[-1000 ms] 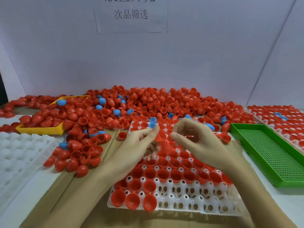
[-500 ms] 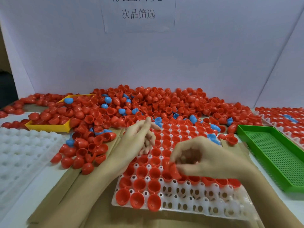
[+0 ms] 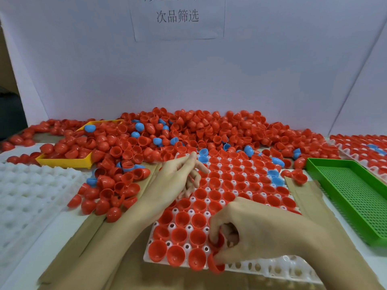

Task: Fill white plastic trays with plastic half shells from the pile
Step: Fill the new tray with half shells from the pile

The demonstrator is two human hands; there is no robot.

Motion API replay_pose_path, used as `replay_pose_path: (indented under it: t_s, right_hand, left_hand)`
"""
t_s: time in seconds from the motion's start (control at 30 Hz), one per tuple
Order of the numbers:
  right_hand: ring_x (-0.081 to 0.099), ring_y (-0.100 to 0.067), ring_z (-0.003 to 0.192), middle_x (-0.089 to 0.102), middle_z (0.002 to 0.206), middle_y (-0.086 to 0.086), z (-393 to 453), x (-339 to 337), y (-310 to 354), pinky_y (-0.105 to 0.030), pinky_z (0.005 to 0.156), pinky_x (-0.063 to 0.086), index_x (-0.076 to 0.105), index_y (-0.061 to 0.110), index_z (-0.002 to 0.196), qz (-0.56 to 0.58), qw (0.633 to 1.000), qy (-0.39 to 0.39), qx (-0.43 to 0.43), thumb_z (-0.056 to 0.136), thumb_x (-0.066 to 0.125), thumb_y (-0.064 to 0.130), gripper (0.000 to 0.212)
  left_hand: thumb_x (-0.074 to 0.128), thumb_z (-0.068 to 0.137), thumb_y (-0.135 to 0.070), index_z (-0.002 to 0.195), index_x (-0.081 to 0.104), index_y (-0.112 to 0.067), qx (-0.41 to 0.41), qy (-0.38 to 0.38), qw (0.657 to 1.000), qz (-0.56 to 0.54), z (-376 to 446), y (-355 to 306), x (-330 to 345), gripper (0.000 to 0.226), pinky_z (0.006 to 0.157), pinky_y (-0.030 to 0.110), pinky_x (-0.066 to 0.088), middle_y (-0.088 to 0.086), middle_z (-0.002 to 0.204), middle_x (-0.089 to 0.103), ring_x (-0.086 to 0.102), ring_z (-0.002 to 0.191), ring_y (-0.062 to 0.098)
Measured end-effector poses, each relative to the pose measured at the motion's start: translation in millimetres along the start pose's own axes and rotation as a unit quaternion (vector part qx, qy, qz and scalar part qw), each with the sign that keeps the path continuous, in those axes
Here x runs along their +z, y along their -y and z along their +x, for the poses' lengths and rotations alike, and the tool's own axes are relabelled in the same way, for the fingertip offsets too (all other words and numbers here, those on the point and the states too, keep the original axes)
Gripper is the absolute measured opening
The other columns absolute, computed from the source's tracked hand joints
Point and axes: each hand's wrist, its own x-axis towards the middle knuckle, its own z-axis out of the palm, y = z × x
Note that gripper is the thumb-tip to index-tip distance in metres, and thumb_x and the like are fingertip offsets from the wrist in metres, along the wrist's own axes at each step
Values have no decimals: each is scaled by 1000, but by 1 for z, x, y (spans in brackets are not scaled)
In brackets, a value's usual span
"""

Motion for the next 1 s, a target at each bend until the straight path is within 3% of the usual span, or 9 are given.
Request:
replay_pose_path:
  t_s: [0.27,0.4,0.47,0.53,0.67,0.73,0.8,0.9,1.0]
  right_hand:
    - [41,-12,50,52,59,-1,-9,-20,-24,-23,50,33,76,27,93,126,990,-52,-48,93,79,45,18]
    - [36,-15,50,50,58,3,-17,-30,-50,-26,49,29,78,23,90,172,973,-147,-40,97,75,38,17]
    - [32,-14,50,46,57,3,-23,-33,-66,-21,48,27,79,21,91,201,956,-213,-17,98,72,45,27]
    - [28,-14,49,37,56,1,-28,-34,-81,-20,47,27,79,17,90,252,925,-284,14,96,69,55,40]
    - [19,-14,56,23,63,2,-29,-34,-110,-20,48,24,77,10,90,390,834,-386,47,95,66,49,41]
    - [14,-16,59,17,68,-2,-28,-34,-119,-21,49,22,77,12,92,435,801,-407,51,94,67,48,38]
    - [11,-18,60,13,70,-5,-27,-33,-124,-19,48,21,78,14,92,461,781,-418,49,93,68,48,36]
    - [12,-16,58,15,67,-2,-25,-32,-128,-16,44,26,79,14,91,475,769,-425,51,94,68,47,34]
    - [13,-17,58,21,63,2,-22,-31,-127,-17,46,26,79,13,91,478,768,-423,54,93,68,46,35]
  left_hand:
    - [45,108,-44,93,75,-17,17,-16,1000,17,2,0,-10,44,43,21,37,2,68,63,51,51,14]
    - [55,106,-29,93,73,-18,63,-99,986,120,8,1,-30,25,51,17,42,-3,69,66,55,53,9]
    - [62,101,-22,95,70,-20,101,-191,928,303,11,2,-52,10,61,17,44,-8,79,67,60,65,5]
    - [65,97,-20,102,67,-22,91,-209,844,486,8,2,-78,6,73,26,45,-5,95,63,59,88,14]
    - [62,97,-31,133,53,-27,-58,24,736,674,5,10,-109,37,102,33,42,-4,126,43,39,114,17]
    - [63,97,-26,133,47,-26,-65,34,741,668,7,17,-108,40,103,34,44,-3,126,37,38,115,16]
    - [65,97,-25,121,50,-25,-38,-12,762,646,10,20,-104,29,92,32,47,-5,117,39,40,112,14]
    - [69,95,-29,105,49,-26,-10,-46,770,636,12,24,-105,22,78,26,40,-9,107,48,41,106,12]
    - [74,92,-30,103,55,-25,30,-85,784,614,12,31,-108,23,83,31,45,-8,102,59,49,102,16]
